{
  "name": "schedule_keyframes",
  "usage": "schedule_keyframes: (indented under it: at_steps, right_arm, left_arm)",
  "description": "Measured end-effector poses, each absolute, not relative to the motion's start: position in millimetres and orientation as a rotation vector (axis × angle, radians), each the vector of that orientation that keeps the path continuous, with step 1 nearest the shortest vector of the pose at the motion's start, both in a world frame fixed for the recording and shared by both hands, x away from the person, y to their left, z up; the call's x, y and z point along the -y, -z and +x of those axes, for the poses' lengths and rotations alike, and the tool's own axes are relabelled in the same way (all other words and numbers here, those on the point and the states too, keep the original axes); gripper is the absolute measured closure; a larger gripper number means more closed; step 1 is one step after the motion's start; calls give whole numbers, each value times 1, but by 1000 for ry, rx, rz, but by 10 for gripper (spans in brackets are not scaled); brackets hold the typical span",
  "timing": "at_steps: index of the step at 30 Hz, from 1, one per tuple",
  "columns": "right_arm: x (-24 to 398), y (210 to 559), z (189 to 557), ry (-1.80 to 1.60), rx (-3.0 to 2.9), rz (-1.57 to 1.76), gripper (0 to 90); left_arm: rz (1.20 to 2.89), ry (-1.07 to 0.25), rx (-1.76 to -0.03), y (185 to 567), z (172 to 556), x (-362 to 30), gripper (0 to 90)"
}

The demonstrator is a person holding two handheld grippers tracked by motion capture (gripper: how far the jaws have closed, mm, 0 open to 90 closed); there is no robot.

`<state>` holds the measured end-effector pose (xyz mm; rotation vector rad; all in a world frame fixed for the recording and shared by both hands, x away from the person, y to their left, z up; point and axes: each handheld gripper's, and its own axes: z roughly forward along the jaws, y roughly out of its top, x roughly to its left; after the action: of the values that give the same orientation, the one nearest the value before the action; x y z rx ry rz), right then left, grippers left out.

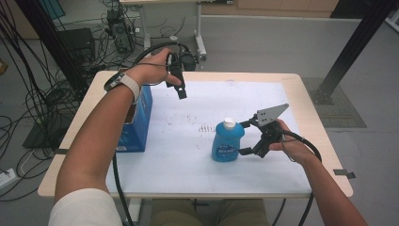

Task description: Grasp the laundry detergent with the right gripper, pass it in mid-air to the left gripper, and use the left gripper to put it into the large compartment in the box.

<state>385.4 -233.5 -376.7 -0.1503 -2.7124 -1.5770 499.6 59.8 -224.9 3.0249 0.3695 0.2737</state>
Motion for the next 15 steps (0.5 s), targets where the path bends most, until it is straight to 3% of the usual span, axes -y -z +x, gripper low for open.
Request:
schedule_keyframes:
  at_steps: [15]
  right_arm:
    - [228,383,386,1589,2695,-156,31]
  left_arm:
    - [3025,-273,-373,225,499,-61,107]
